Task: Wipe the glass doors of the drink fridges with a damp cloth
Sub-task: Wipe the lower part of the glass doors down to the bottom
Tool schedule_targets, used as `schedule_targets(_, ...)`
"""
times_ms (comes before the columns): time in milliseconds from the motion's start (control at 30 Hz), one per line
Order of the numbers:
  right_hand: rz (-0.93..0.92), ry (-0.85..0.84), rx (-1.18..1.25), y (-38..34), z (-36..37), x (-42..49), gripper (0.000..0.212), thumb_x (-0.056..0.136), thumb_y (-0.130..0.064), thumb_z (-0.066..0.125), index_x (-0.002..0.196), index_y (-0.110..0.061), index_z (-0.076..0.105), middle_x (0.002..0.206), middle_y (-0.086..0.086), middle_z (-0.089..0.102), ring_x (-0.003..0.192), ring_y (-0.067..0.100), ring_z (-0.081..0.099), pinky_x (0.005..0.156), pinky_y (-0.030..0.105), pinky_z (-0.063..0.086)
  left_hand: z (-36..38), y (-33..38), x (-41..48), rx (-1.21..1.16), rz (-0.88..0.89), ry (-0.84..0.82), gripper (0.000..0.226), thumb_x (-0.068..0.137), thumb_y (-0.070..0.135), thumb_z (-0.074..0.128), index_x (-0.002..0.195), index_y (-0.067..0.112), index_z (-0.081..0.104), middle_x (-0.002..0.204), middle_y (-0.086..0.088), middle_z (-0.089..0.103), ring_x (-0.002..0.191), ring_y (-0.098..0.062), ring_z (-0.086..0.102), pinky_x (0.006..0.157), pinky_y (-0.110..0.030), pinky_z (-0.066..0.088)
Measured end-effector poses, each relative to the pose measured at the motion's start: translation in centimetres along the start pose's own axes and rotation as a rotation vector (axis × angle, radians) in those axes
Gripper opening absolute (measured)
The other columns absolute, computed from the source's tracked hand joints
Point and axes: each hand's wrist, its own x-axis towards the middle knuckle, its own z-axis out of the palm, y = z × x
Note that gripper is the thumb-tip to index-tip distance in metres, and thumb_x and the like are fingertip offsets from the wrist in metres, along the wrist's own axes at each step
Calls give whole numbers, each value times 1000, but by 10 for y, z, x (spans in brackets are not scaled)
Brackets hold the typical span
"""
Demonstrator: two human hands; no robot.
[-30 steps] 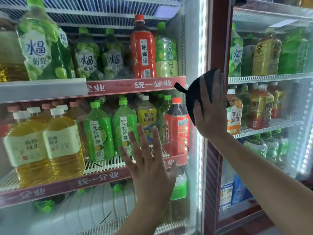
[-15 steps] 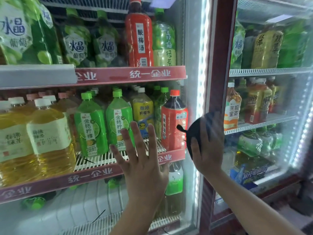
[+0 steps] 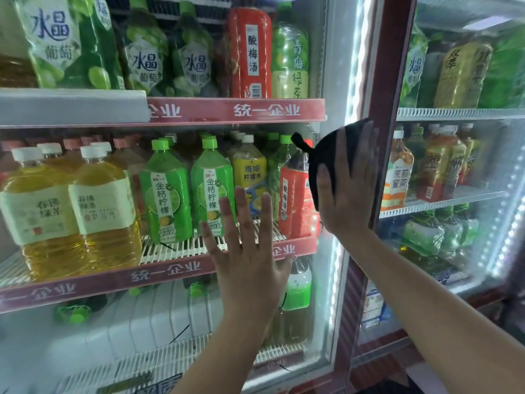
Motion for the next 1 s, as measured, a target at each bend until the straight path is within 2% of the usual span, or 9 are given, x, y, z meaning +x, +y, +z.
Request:
schedule_targets(133,27,37,-2,-7,4,-4,56,106,-36,32,155,-8,30,161,28,16,152,39,10,125,45,8,5,-8,-1,29,30,15,117,67,81,65,158,21,21,165,-16,9,151,-39,11,118,-63,14)
schedule_targets(267,-1,3,6,-9,14,-55,58,102,-33,35,154,-10,28,161,28,15,152,39,11,123,51,13,6,-13,-3,76,54,-2,123,64,81,66,159,21,16,165,-15,5,152,-37,8,119,-61,11)
schedule_targets(367,-56,-43,-2,-9,18,-100,58,102,-36,35,154,-11,26,161,27,15,152,40,11,122,52,14,3,-11,-2,80,57,0,115,72,79,62,159,21,15,165,-15,4,152,-37,8,119,-62,11)
schedule_targets(533,-168,-117,-2,-4,19,-146,61,103,-41,30,158,-20,16,159,26,17,150,43,14,121,55,16,-3,-21,-4,-8,116,-18,116,71,69,73,159,20,16,166,-13,3,153,-33,-1,121,-59,2)
schedule_targets(600,-208,-138,-2,-2,17,-145,62,103,-43,30,159,-21,15,159,25,16,151,41,12,122,55,14,-9,-28,-6,-5,144,-37,116,70,67,74,158,18,17,166,-13,5,153,-32,2,121,-58,3)
schedule_targets(733,-317,-232,-27,7,9,-141,60,104,-45,30,156,-18,20,166,16,1,152,39,8,123,54,13,-21,-44,-15,-13,144,-53,113,71,52,80,158,16,18,166,-11,6,153,-28,7,120,-58,11)
schedule_targets(833,-366,-246,-50,5,6,-111,59,104,-46,32,156,-21,20,165,17,8,153,35,6,123,53,13,-28,-63,-24,-26,118,-33,109,71,50,79,157,14,23,166,-12,10,153,-30,10,119,-59,16)
schedule_targets(900,-325,-185,-25,-10,8,-77,59,103,-43,36,156,-18,24,162,20,15,153,36,8,123,53,13,-32,-75,-28,-28,86,-20,115,67,55,82,157,13,24,165,-13,11,152,-33,11,120,-58,13)
schedule_targets(1000,-149,-50,19,-48,12,-39,58,102,-37,40,155,-17,27,162,22,15,152,36,8,124,49,8,-38,-94,-32,-21,25,10,117,68,59,81,158,15,19,165,-16,7,151,-37,11,121,-57,6)
